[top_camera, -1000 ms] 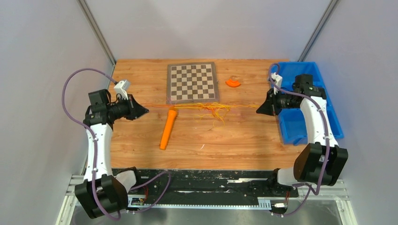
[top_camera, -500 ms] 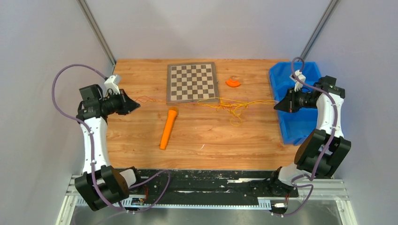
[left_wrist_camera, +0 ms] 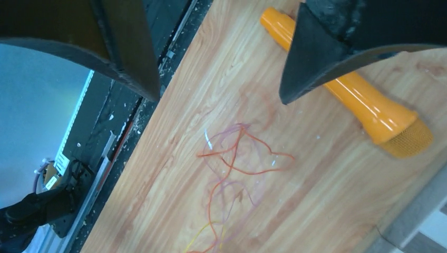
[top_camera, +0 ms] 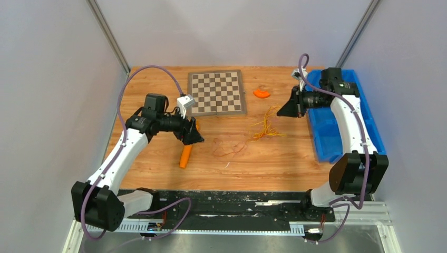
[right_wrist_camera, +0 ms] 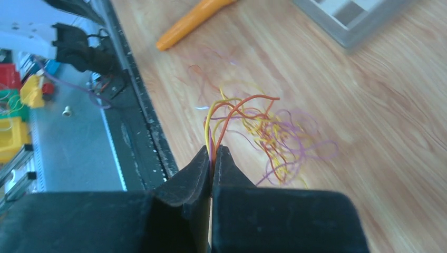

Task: Untangle the cables

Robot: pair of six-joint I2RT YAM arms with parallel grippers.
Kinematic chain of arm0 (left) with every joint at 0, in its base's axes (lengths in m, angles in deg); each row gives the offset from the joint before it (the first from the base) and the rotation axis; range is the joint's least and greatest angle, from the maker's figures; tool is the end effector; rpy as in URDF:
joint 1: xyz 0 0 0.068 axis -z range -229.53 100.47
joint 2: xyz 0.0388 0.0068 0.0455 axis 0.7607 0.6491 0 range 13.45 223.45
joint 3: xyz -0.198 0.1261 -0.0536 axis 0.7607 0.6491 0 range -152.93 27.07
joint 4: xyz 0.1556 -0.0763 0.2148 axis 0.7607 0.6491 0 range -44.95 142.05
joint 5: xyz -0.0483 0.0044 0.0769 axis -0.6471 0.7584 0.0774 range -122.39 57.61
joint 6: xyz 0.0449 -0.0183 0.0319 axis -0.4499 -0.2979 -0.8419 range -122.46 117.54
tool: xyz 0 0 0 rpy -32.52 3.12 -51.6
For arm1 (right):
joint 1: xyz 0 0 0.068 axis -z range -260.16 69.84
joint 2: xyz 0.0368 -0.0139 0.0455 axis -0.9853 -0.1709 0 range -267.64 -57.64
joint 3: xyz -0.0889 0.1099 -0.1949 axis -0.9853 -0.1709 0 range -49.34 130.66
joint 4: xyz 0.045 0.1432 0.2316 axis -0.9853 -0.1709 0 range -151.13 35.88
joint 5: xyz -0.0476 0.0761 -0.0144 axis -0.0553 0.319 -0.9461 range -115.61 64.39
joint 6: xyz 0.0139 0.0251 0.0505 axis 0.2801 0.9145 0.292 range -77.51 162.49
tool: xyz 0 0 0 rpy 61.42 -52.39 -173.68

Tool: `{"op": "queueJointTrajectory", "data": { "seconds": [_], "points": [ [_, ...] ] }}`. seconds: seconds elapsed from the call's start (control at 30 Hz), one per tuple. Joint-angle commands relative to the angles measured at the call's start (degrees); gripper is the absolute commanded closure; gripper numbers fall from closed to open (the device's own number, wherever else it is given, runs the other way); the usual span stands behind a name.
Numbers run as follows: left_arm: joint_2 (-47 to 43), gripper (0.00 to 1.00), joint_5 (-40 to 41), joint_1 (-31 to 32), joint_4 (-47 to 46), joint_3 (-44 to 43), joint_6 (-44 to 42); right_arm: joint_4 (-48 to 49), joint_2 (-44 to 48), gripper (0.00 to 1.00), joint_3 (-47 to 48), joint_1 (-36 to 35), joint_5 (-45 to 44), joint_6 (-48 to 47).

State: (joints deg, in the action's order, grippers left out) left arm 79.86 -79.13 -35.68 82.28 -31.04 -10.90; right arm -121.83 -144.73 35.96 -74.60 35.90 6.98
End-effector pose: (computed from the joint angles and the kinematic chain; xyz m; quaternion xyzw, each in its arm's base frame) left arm 0.2510 -0.0930 0.2736 0.3115 0.8047 -0.3832 0.3296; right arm 0.3054 0.0070 0.3078 -0.3065 0.7934 0.4175 0.3198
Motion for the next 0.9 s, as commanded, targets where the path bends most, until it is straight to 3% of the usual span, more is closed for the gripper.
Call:
{"op": "queueJointTrajectory", "data": {
  "seconds": [0.0,0.1,0.3,0.4,0.63,0.77,0.87],
  "points": [
    [0.2,0.02,2.09,0.41,-3.47,0.41,-3.55,1.91,2.9,1.0,4.35,-7.27,4.12,4.76],
    [-1.26,0.0,1.46,1.31,-8.0,0.67,-2.35,2.97,3.72,1.0,5.33,-10.89,5.1,6.72],
    [1.51,0.0,2.23,9.7,-21.41,1.89,3.69,4.68,4.43,1.0,5.48,-15.07,7.64,9.08],
    [5.17,0.0,4.23,16.0,-30.81,2.04,5.88,4.68,4.03,1.0,4.83,-15.85,8.9,9.03],
    [20.01,0.0,4.25,23.9,-39.29,-5.07,13.8,4.88,1.48,1.0,5.55,-17.25,11.22,9.11],
    [24.39,0.13,2.21,24.72,-42.2,-6.12,19.4,5.65,-0.57,1.0,7.16,-17.25,10.88,10.32],
    [24.53,0.3,0.93,24.74,-46.42,-4.5,23.38,6.71,-2.28,1.0,6.99,-17.25,10.71,11.6]
  ]
}}
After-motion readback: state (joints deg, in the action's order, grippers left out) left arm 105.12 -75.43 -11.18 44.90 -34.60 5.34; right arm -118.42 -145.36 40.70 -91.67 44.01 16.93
